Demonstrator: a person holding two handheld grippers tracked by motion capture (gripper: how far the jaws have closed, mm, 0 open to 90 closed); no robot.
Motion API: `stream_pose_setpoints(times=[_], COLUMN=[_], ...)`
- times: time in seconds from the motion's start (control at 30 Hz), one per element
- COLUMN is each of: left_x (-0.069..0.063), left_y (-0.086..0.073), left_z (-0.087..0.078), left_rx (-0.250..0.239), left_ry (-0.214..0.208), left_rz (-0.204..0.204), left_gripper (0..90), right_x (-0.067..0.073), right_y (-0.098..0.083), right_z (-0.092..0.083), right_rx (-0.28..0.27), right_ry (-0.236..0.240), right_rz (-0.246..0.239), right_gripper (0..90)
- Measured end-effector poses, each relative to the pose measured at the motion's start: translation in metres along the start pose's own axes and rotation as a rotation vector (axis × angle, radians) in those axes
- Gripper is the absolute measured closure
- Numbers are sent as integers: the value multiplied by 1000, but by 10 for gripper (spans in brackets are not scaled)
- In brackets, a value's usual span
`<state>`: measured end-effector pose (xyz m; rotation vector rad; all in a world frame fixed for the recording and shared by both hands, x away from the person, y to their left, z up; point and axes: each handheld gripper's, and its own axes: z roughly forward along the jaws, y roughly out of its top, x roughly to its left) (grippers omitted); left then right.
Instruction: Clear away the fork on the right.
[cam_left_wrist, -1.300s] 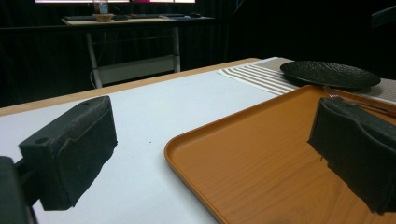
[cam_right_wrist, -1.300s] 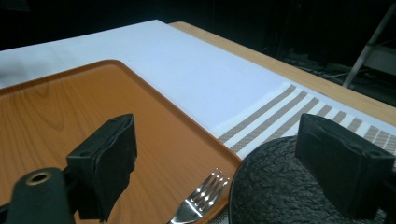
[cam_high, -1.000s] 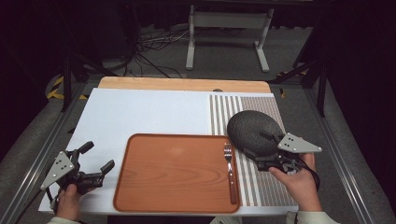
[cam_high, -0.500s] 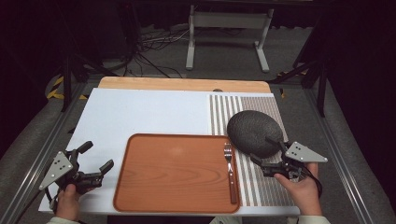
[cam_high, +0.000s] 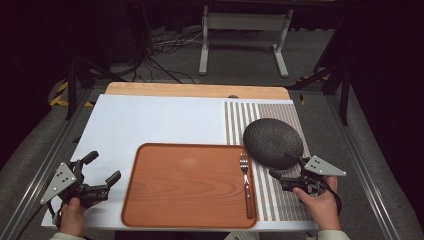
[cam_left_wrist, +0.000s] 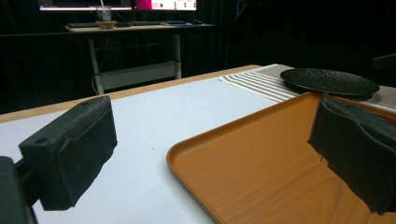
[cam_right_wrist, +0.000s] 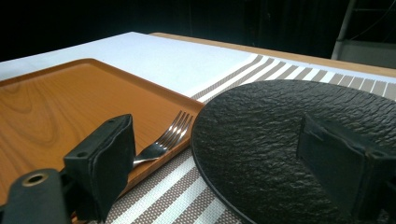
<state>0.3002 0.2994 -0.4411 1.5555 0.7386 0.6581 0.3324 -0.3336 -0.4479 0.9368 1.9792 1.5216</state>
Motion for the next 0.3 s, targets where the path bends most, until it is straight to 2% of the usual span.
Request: stream_pose_setpoints(times=[0.3], left_x=[1], left_y=[0], left_z=[0], left_rx=[-10], left_ry=[4], left_rz=[-14], left_gripper=[13], right_x=[1], right_y=[0], right_z=[2], right_rx=[11], right_ry=[9], right_rz=[-10], right_gripper=[126])
